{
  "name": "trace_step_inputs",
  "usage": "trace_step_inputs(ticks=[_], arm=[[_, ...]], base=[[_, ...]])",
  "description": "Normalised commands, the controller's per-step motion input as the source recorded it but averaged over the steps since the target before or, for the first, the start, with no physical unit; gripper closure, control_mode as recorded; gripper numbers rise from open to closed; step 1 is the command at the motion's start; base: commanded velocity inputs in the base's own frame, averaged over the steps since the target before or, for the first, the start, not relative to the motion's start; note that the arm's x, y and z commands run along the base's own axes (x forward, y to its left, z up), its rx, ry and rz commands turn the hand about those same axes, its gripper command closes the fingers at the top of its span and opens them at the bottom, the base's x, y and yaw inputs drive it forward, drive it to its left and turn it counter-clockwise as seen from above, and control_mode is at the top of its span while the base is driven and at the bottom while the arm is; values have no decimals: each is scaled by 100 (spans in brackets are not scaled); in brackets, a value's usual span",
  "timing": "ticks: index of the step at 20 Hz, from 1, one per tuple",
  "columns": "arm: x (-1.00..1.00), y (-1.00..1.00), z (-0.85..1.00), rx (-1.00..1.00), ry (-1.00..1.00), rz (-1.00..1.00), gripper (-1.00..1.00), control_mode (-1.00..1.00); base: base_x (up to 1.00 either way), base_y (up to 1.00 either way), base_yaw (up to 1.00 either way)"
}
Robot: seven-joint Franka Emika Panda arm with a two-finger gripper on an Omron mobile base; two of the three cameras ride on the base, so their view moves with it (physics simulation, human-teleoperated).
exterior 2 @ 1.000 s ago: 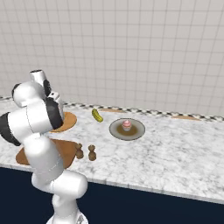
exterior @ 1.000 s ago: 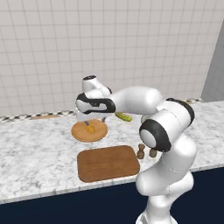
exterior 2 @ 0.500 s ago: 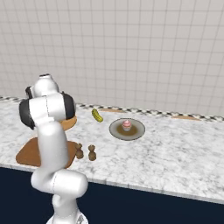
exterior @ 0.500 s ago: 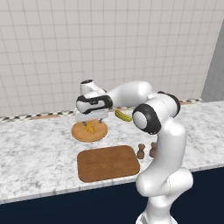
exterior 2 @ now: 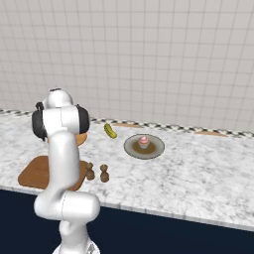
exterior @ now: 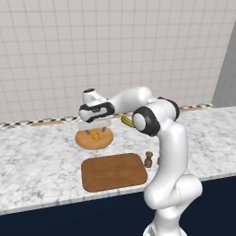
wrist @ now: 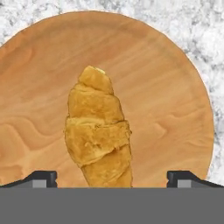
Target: From the different types of pastries on the counter, select a croissant and place it on the cutting board. Then retrieve a jar of jam from the cabinet and place it alongside the croissant on the cutting board.
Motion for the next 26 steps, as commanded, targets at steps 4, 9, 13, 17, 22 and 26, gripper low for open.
trace_step_inputs(ticks=[4, 9, 13, 17, 22, 26], arm=[[10, -3, -26, 8, 0, 0, -100, -100], [-5, 0, -39, 5, 0, 0, 100, -100], [-22, 0, -25, 0, 0, 0, 100, -100], [-21, -14, 16, 0, -5, -8, 100, -100], [-84, -43, 58, 1, -10, -18, 100, -100], [-100, -39, 21, 7, 0, -30, 100, -100]], base=[[0, 0, 0], [0, 0, 0], [0, 0, 0], [0, 0, 0], [0, 0, 0], [0, 0, 0]])
